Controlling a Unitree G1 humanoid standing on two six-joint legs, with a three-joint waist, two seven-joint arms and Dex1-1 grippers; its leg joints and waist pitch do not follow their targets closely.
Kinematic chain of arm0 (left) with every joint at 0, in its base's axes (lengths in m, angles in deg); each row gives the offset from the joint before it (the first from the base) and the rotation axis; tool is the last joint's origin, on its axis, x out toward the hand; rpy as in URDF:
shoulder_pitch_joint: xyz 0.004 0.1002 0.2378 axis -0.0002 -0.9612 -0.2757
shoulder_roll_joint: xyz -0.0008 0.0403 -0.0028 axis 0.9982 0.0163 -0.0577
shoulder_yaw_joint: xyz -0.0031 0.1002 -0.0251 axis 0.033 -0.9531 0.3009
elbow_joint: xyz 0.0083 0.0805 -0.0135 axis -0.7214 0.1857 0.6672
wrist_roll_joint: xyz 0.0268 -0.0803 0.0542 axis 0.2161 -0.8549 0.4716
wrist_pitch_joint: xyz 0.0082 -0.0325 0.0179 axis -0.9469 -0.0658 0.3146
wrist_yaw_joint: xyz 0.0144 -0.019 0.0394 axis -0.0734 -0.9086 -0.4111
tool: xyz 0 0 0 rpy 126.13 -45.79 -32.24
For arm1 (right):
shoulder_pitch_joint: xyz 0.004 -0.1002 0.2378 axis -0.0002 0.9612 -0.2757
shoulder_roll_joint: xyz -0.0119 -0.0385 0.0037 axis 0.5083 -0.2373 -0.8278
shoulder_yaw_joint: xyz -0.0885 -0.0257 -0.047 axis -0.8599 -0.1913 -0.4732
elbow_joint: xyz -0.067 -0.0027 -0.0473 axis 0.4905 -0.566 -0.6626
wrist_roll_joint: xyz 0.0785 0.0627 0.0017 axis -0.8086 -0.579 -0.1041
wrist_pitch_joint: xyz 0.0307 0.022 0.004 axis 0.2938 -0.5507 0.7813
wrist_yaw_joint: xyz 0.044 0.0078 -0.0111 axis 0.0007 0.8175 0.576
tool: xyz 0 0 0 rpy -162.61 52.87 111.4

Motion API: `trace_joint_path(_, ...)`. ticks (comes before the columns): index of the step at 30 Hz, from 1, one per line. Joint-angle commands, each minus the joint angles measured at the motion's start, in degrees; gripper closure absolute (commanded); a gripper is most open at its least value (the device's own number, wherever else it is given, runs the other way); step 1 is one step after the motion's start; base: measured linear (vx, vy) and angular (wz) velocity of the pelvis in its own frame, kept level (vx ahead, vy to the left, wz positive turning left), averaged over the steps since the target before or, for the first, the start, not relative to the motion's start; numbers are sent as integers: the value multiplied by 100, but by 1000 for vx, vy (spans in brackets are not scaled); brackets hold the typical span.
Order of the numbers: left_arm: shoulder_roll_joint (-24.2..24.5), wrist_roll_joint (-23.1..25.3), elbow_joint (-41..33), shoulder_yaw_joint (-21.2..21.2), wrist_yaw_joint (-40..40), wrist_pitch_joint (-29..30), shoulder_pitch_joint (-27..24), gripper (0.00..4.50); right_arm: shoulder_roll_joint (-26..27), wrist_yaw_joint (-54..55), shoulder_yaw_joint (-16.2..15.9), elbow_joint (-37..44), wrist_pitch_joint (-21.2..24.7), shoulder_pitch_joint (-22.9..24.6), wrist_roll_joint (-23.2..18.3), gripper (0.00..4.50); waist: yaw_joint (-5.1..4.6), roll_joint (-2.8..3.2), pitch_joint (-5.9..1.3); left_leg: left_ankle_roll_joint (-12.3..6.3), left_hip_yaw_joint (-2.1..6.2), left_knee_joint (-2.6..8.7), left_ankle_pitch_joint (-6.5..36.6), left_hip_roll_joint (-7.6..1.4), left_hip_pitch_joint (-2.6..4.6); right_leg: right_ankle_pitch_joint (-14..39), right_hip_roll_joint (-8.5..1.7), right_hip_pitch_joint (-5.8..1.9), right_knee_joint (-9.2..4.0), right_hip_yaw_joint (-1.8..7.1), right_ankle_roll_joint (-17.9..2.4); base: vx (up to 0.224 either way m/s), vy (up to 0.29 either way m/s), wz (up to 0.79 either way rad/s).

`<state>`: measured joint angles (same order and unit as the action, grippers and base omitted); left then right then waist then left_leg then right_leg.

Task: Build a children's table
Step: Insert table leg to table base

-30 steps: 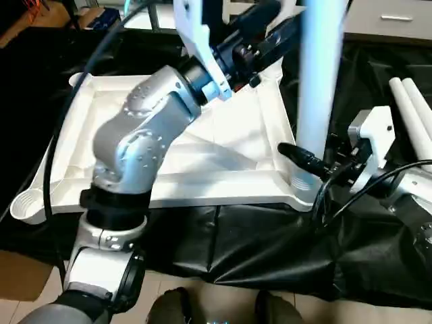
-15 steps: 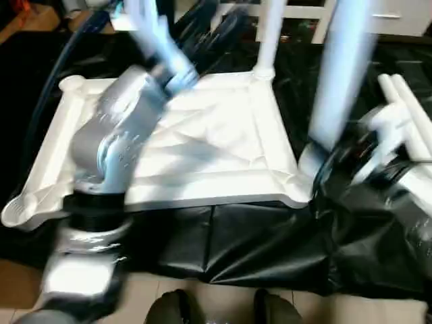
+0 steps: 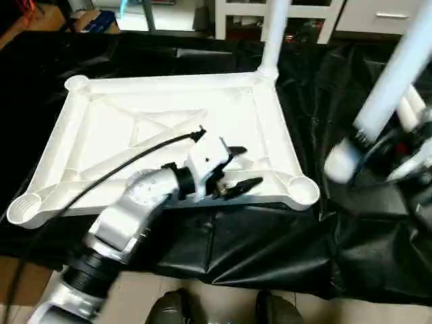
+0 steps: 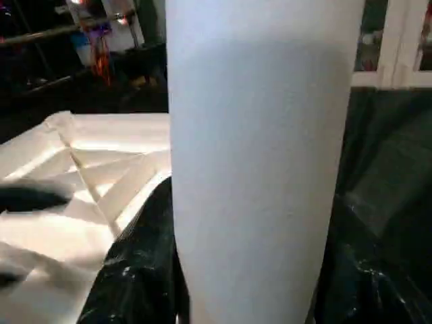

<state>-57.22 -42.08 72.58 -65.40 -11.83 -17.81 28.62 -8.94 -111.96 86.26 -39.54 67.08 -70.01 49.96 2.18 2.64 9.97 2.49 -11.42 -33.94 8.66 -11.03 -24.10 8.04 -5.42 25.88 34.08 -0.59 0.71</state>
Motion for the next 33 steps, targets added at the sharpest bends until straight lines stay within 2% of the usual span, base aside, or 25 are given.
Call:
trace_joint_path(1, -87, 3, -132, 438, 731, 295, -114, 87, 66, 384, 171, 399, 198, -11, -230, 264, -10, -92, -517, -101, 61, 404, 1407, -67, 173, 1914, -105, -331, -417, 54, -910, 0, 0, 0)
trace_joint_path(3, -205, -123, -448, 724, 1111, 466, -308, 87, 148, 592, 216, 661, 143, -22, -171, 264, -67, -96, -502, -109, 77, 411, 1463, -59, 151, 2156, -101, -321, -452, 37, -771, 0, 0, 0)
trace_joint_path(6, -340, -81, -711, 971, 1488, 459, -549, 87, 142, 820, 88, 873, 162, -15, 173, 264, -85, -87, -496, -103, 68, 405, 1565, -56, 193, 2347, -67, -256, -497, 39, -611, 0, 0, 0)
trace_joint_path(7, -359, 56, -810, 1028, 1617, 391, -697, 87, 222, 971, 43, 966, 242, 109, 267, 264, -88, -76, -493, -83, 68, 413, 1581, -62, 192, 2363, -56, -247, -513, 38, -570, 0, 0, 0)
trace_joint_path(9, -375, 376, -1031, 1066, 1779, 113, -1092, 87, 263, 902, -255, 1346, 63, 634, 598, 264, -61, -80, -507, -94, 78, 431, 1579, -87, 172, 2272, -52, -249, -533, 44, -415, 0, 0, 0)
trace_joint_path(10, -427, 423, -1216, 1070, 1811, 46, -1342, 87, 257, 913, -420, 1501, -125, 888, 898, 264, -50, -87, -524, -98, 78, 433, 1554, -92, 171, 2188, -52, -255, -525, 44, -403, 0, 0, 0)
trace_joint_path(12, -539, 404, -1456, 1085, 1903, 91, -1603, 87, 231, 1003, -591, 1658, -294, 1119, 1197, 264, -51, -80, -550, -111, 87, 437, 1487, -93, 162, 1922, -46, -261, -487, 43, -452, 0, 0, 0)
trace_joint_path(13, -614, 374, -1603, 1068, 1979, 158, -1727, 87, 258, 1036, -625, 1686, -332, 1193, 1224, 264, -41, -57, -550, -118, 87, 444, 1469, -107, 181, 1769, -47, -251, -483, 48, -520, 0, 0, 0)
trace_joint_path(15, -745, 333, -1820, 970, 2176, 291, -1885, 87, 455, 1218, -567, 1725, -272, 1178, 968, 264, -43, -55, -544, -234, 84, 448, 1394, -111, 175, 1445, -51, -267, -468, 38, -639, 0, 0, 0)
trace_joint_path(16, -808, 323, -1859, 923, 2263, 322, -1902, 87, 462, 1244, -615, 1739, -191, 1131, 898, 264, -50, -80, -530, -244, 79, 456, 1558, -108, 194, 1602, -48, -273, -480, 35, -614, 0, 0, 0)
trace_joint_path(17, -834, 325, -1853, 907, 2299, 344, -1869, 87, 460, 1238, -645, 1729, -177, 1098, 897, 264, -54, -77, -490, -180, 93, 487, 1999, -105, 241, 2158, -65, -281, -516, 27, -481, 0, 0, 0)
trace_joint_path(18, -859, 343, -1854, 901, 2324, 353, -1853, 87, 478, 1241, -664, 1729, -177, 1085, 920, 264, -67, -74, -449, -85, 96, 509, 2494, -88, 321, 2778, -37, -265, -567, -3, -293, 0, 0, 0)
trace_joint_path(19, -856, 384, -1853, 867, 2316, 339, -1817, 87, 519, 1227, -685, 1733, -124, 1059, 855, 264, -76, -72, -425, -43, 100, 515, 2666, -77, 348, 3042, -33, -248, -603, -10, -185, 0, 0, 0)
trace_joint_path(21, -883, 461, -1872, 850, 2317, 341, -1796, 87, 542, 1177, -748, 1750, -117, 1060, 877, 264, -136, -84, -336, 21, 111, 505, 3390, -3, 560, 4034, 64, -229, -754, -128, 58, 0, 0, 0)
trace_joint_path(22, -909, 494, -1892, 845, 2314, 338, -1785, 87, 561, 1146, -791, 1762, -129, 1063, 903, 264, -164, -36, -337, 173, 10, 408, 3600, -42, 863, 4235, 216, -63, -833, -74, 62, 0, 0, 0)
trace_joint_path(23, -938, 526, -1933, 836, 2305, 376, -1780, 87, 598, 1130, -827, 1762, -134, 1062, 915, 264, -212, -108, -205, 279, 54, 368, 4107, -30, 1090, 4324, 388, 46, -906, -283, 57, 1, -26, -30)
trace_joint_path(24, -953, 562, -1981, 819, 2325, 418, -1789, 87, 588, 1089, -872, 1757, -195, 1061, 953, 264, -240, -48, -163, 117, 212, 607, 4286, -51, 738, 4140, 284, -333, -829, -443, 115, 59, 13, -45)
trace_joint_path(25, -954, 570, -1992, 814, 2332, 432, -1787, 87, 584, 1078, -887, 1750, -213, 1053, 962, 264, -276, 2, -185, 84, 252, 614, 4366, -64, 702, 4116, 207, -424, -774, -458, 123, 59, 13, -45)
trace_joint_path(26, -957, 570, -2016, 796, 2372, 484, -1802, 87, 466, 1008, -949, 1703, -239, 1048, 1023, 264, -334, 26, -233, 40, 301, 608, 4254, -49, 639, 4077, 76, -583, -738, -439, 113, 96, 37, -36)
trace_joint_path(27, -960, 560, -2018, 795, 2383, 501, -1807, 87, 438, 991, -959, 1686, -245, 1045, 1033, 264, -389, -11, -257, -10, 309, 576, 3835, 31, 531, 4119, -27, -704, -774, -405, 114, 90, 34, -26)
trace_joint_path(28, -963, 542, -2025, 795, 2388, 521, -1820, 87, 418, 971, -961, 1674, -253, 1047, 1035, 264, -403, -23, -277, -40, 294, 552, 3543, 88, 505, 4221, -60, -732, -810, -365, 109, 90, 34, -26)
trace_joint_path(29, -963, 529, -2017, 798, 2386, 530, -1822, 87, 411, 955, -963, 1657, -260, 1037, 1034, 264, -415, -87, -306, -130, 280, 531, 2948, 165, 413, 4367, -96, -801, -833, -286, 49, 62, 32, -19)
trace_joint_path(30, -938, 565, -2006, 779, 2380, 507, -1840, 87, 388, 905, -969, 1644, -274, 1032, 1028, 264, -419, -104, -329, -186, 272, 514, 2622, 194, 346, 4375, -108, -864, -829, -242, 0, 80, 9, -10)
trace_joint_path(31, -929, 581, -2007, 770, 2379, 503, -1846, 87, 381, 888, -969, 1644, -279, 1034, 1026, 264, -428, -98, -385, -344, 267, 496, 2121, 220, 339, 4101, -97, -909, -800, -174, -225, 80, 9, -10)
trace_joint_path(33, -926, 631, -2005, 776, 2381, 493, -1850, 87, 378, 842, -978, 1650, -299, 1040, 1023, 264, -460, -72, -459, -744, 247, 483, 1505, 186, 497, 2920, 13, -879, -677, -158, -1006, 113, -21, 9)
